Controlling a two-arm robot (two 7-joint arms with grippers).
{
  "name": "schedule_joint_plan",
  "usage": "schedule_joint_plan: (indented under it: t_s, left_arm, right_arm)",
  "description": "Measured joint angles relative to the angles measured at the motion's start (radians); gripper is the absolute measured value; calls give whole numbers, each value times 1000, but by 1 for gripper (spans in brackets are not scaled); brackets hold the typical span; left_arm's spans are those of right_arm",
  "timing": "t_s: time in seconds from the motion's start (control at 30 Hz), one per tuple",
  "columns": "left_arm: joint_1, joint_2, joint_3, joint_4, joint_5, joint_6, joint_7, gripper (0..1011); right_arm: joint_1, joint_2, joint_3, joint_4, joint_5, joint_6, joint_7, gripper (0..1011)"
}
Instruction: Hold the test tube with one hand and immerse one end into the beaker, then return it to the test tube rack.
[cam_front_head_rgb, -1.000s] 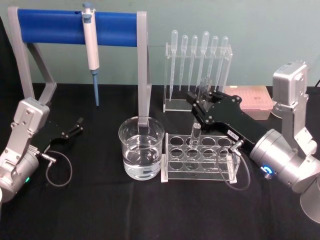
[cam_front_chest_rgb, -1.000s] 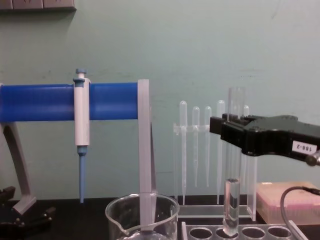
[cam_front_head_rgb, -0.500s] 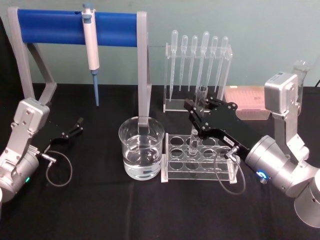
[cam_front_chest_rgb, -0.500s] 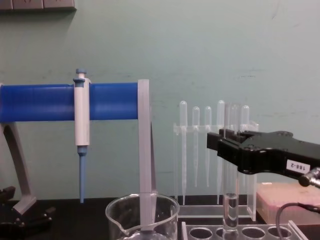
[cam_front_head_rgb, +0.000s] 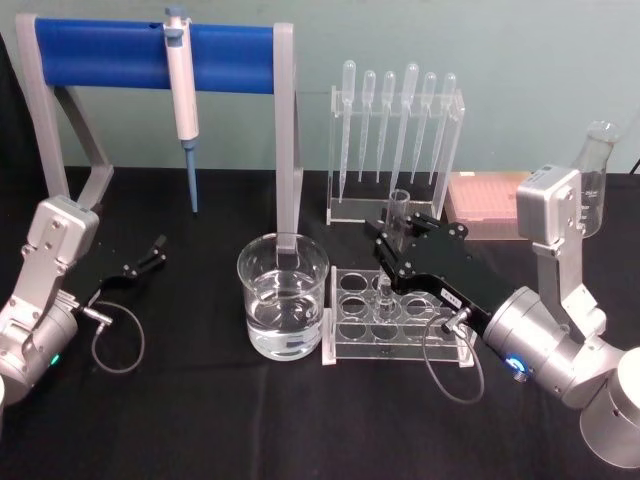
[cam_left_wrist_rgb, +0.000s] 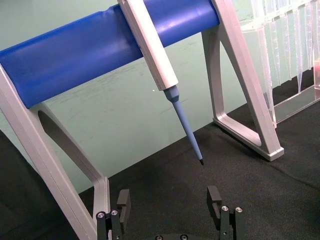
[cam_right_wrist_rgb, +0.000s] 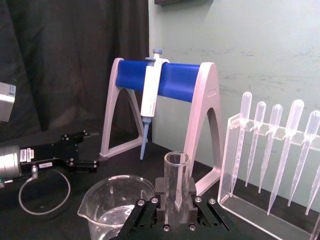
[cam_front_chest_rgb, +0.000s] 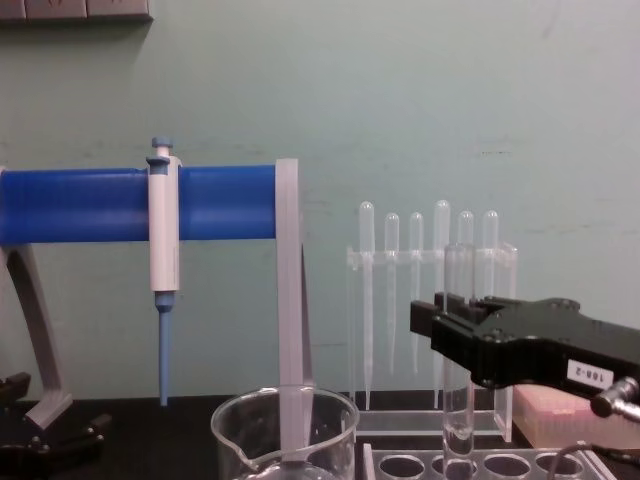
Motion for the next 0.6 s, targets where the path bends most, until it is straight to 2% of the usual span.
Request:
schedule_joint_plan:
  t_s: [0.6]
  left_arm:
    - [0,0,0,0,0,0,0,1000]
  right_arm:
    - [-10,-9,-2,32,-20,-13,9,226]
